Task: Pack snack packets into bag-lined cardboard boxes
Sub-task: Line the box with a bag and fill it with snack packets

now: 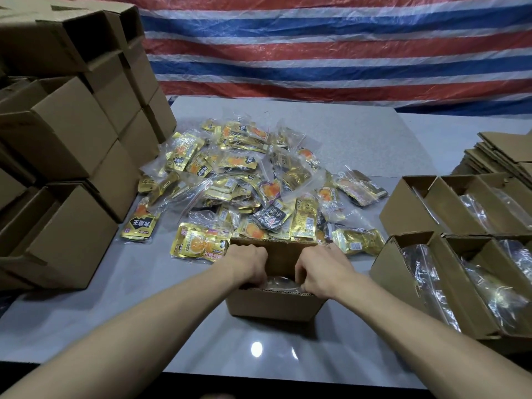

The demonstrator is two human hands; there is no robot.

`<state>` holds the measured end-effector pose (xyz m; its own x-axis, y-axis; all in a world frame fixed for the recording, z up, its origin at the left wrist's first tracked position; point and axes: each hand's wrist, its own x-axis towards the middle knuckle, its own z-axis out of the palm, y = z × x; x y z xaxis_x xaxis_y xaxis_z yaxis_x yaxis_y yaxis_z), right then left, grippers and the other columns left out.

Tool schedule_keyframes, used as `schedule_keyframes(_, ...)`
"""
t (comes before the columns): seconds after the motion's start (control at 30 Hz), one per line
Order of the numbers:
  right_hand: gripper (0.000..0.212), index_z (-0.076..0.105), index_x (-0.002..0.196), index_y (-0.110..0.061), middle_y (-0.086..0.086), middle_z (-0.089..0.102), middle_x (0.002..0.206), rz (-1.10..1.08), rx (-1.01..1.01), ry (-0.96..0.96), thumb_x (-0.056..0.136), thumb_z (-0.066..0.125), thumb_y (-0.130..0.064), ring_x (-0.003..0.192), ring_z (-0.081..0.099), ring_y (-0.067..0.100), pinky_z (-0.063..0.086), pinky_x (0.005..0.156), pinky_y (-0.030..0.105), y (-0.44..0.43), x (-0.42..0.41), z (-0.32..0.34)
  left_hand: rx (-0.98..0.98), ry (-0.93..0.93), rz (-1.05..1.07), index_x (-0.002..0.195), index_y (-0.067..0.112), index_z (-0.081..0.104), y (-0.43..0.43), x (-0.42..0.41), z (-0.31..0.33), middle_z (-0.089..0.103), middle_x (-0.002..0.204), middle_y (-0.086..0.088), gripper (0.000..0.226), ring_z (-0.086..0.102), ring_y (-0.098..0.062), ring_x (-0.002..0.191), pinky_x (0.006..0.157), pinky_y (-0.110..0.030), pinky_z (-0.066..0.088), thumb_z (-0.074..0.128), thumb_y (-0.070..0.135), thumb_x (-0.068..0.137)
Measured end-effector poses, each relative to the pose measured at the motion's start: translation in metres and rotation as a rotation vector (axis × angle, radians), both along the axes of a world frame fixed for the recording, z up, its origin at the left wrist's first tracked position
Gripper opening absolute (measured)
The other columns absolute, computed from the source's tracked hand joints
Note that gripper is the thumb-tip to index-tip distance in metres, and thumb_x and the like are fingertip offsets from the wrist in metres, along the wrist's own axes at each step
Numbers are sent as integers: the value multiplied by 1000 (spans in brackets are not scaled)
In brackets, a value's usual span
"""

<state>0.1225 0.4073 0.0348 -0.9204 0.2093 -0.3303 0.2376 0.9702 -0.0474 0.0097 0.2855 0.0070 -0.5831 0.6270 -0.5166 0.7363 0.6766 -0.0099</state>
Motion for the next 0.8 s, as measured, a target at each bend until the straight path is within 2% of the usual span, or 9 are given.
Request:
schedule_keyframes(0.1,14,76,87,-27,-2,73,92,92,37,-66,89,67,-37,103,62,21,25,111,44,6,0,2,5,9,5,120,16,58,1,1,-7,64,126,-6,49,62,-28,116,80,-34,35,71,48,86)
schedule_keyframes(0.23,56,54,58,-19,-4,55,64,124,-3,-141,100,42,-53,85,54,23,19,114,53,15,-3,3,28,-20,-37,120,16,59,-2,2,-7,64,124,-7,35,61,-29,115,81,-35,35,65,37,92)
schedule_keyframes(0.33,61,50,65,-17,0,53,74,79,-47,-223,103,21,-55,107,56,29,2,117,61,13,-6,3,136,-22,-128,109,26,68,-7,3,8,68,113,-1,23,63,-25,107,75,-32,37,70,34,88)
schedule_keyframes(0.43,56,51,75,-19,12,60,97,89,-52,-260,103,17,-54,126,51,31,-5,119,62,13,-7,0,220,-67,-220,92,26,76,-15,-1,18,70,97,5,11,64,-20,95,69,-28,39,69,35,89)
schedule_keyframes(0.53,55,43,63,-21,10,61,95,120,-35,-229,104,21,-51,124,52,30,0,118,62,14,-8,-3,181,-105,-214,73,26,64,-30,2,24,61,76,6,38,56,-21,80,70,-31,40,55,54,96)
schedule_keyframes(0.57,55,41,61,-22,8,58,89,127,-25,-220,104,23,-50,123,53,30,2,118,62,14,-8,-4,246,-27,-232,79,26,65,-36,3,24,63,80,5,37,58,-22,83,74,-32,42,51,55,98)
schedule_keyframes(0.63,55,40,60,-19,5,56,81,122,-15,-181,104,25,-49,119,55,30,8,116,61,14,-9,-8,564,165,-262,99,25,68,-49,3,21,68,98,5,29,62,-20,96,85,-35,42,48,46,98)
schedule_keyframes(0.73,57,41,58,-20,4,54,76,120,-25,-102,105,23,-48,111,58,30,15,114,58,16,-8,-12,1047,307,-51,90,17,67,-72,-8,11,66,88,5,21,61,-20,85,75,-37,45,52,31,93)
schedule_keyframes(0.8,57,39,56,-22,6,56,77,129,-26,-73,105,21,-48,108,59,30,17,113,56,16,-7,-14,1120,332,193,85,17,64,-86,-27,-5,64,84,7,9,59,-18,79,71,-36,43,59,19,92)
